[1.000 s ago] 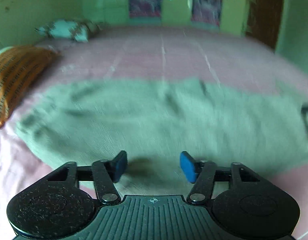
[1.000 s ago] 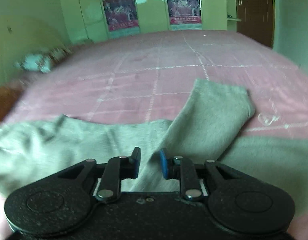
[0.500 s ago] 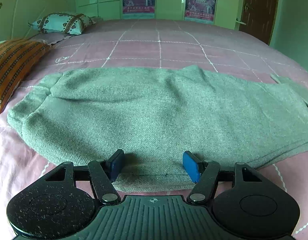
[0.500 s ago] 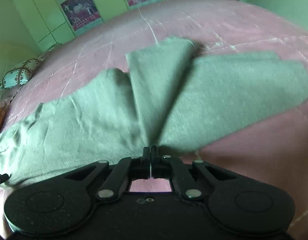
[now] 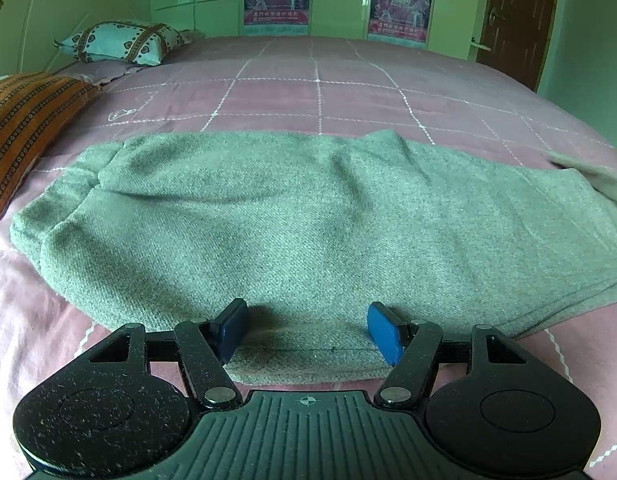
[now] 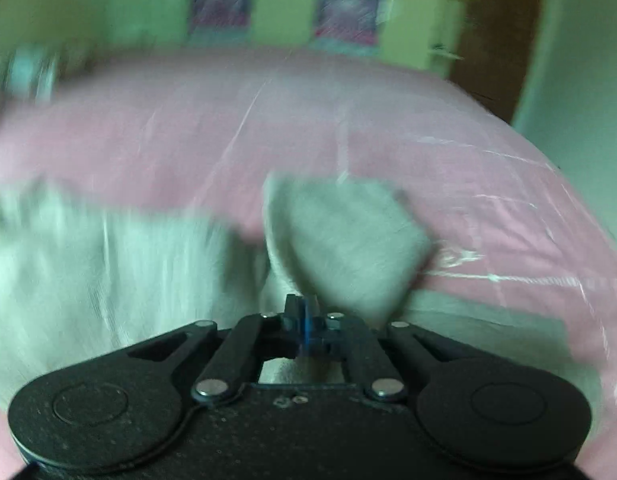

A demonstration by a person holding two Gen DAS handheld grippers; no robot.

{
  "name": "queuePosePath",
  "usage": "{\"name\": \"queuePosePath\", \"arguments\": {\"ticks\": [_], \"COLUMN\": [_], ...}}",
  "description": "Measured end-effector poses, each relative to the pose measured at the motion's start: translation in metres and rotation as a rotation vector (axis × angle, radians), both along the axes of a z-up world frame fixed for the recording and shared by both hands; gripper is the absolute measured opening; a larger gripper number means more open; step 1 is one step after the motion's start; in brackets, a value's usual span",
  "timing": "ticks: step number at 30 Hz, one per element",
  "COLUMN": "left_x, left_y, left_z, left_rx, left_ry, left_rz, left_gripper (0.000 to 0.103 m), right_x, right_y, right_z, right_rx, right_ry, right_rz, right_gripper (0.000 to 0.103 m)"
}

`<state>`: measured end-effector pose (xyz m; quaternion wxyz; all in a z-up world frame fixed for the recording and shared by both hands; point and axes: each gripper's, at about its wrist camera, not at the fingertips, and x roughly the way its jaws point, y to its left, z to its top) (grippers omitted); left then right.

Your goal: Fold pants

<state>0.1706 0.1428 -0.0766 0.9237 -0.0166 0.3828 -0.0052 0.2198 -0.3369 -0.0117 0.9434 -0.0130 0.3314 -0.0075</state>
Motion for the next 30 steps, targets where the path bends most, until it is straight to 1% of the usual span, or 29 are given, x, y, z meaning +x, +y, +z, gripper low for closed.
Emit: {"name": "queuePosePath", "arguments": {"ticks": [1,2,3,4,5,6,7,8,9,10,11,13,15,16,17,19,20,21,22,23,24,25,26,27,28,30], "left_x": [0.0,0.0,0.0,0.0,0.0,0.0,0.0,0.0,0.001,0.001,0.001,0.002,0.003,0.003,0.004,0.004,0.004,0.004,0.003,0.003,0.003,0.003,0.003,0.002,0.002,0.002], "left_y": [0.0,0.0,0.0,-0.001,-0.001,-0.001,-0.001,-0.001,-0.001,0.0,0.0,0.0,-0.002,-0.003,-0.004,-0.004,-0.003,-0.003,-0.002,-0.002,-0.002,-0.002,-0.002,-0.002,-0.002,-0.003], "left_z": [0.0,-0.001,-0.001,-0.001,-0.001,-0.001,-0.001,0.0,0.0,0.001,0.001,-0.001,-0.002,-0.002,-0.002,-0.003,-0.002,-0.003,-0.003,-0.003,-0.003,-0.003,-0.003,-0.003,-0.003,-0.003], "left_rx": [0.0,0.002,0.005,0.007,0.007,0.007,0.007,0.009,0.007,0.003,0.001,0.003,0.005,0.009,0.012,0.012,0.008,0.005,0.003,0.002,0.001,0.0,-0.001,-0.002,-0.002,0.001], "left_ry": [-0.001,-0.001,-0.002,-0.002,-0.002,-0.002,-0.001,0.002,0.005,0.008,0.009,0.009,0.008,0.009,0.011,0.011,0.011,0.01,0.01,0.009,0.009,0.009,0.01,0.01,0.009,0.006], "left_rz": [-0.002,-0.003,-0.004,-0.004,-0.003,-0.002,-0.003,-0.005,-0.005,-0.004,-0.003,-0.002,0.005,0.007,0.006,0.005,0.005,0.005,0.004,0.003,0.002,0.002,0.001,0.001,0.001,0.002], "left_gripper": [0.067,0.067,0.067,0.067,0.067,0.067,0.067,0.067,0.067,0.067,0.067,0.067,0.068,0.069,0.07,0.071,0.071,0.071,0.071,0.071,0.071,0.071,0.071,0.071,0.071,0.071], "right_x": [-0.017,-0.033,-0.049,-0.063,-0.074,-0.077,-0.077,-0.076,-0.081,-0.084,-0.086,-0.087,-0.079,-0.073,-0.065,-0.055,-0.048,-0.041,-0.033,-0.026,-0.017,-0.011,-0.004,-0.001,-0.002,-0.021], "right_y": [-0.013,-0.028,-0.044,-0.06,-0.073,-0.08,-0.088,-0.093,-0.095,-0.095,-0.094,-0.089,-0.078,-0.068,-0.054,-0.028,-0.013,0.0,0.012,0.021,0.029,0.031,0.026,0.015,0.001,-0.035], "right_z": [0.011,0.017,0.019,0.013,0.0,-0.015,-0.035,-0.046,-0.047,-0.041,-0.033,-0.018,-0.006,-0.002,0.0,0.0,-0.002,-0.007,-0.013,-0.02,-0.03,-0.037,-0.038,-0.034,-0.024,0.006], "right_rx": [0.048,0.117,0.188,0.258,0.316,0.343,0.374,0.405,0.414,0.399,0.378,0.346,0.261,0.186,0.093,-0.05,-0.143,-0.229,-0.31,-0.376,-0.435,-0.472,-0.46,-0.394,-0.295,-0.094], "right_ry": [-0.038,-0.059,-0.067,-0.058,-0.029,0.018,0.098,0.137,0.122,0.091,0.056,-0.001,-0.04,-0.047,-0.048,-0.058,-0.055,-0.051,-0.044,-0.036,-0.016,0.023,0.049,0.041,0.02,-0.087], "right_rz": [-0.037,-0.076,-0.121,-0.165,-0.211,-0.238,-0.266,-0.273,-0.259,-0.243,-0.235,-0.175,-0.106,-0.048,0.012,0.134,0.192,0.23,0.266,0.294,0.306,0.308,0.284,0.249,0.189,0.058], "right_gripper": [0.0,0.0,0.0,0.0,0.0,0.0,0.0,0.0,0.0,0.005,0.015,0.016,0.022,0.023,0.027,0.036,0.047,0.053,0.052,0.049,0.036,0.019,0.0,0.0,0.0,0.0]}}
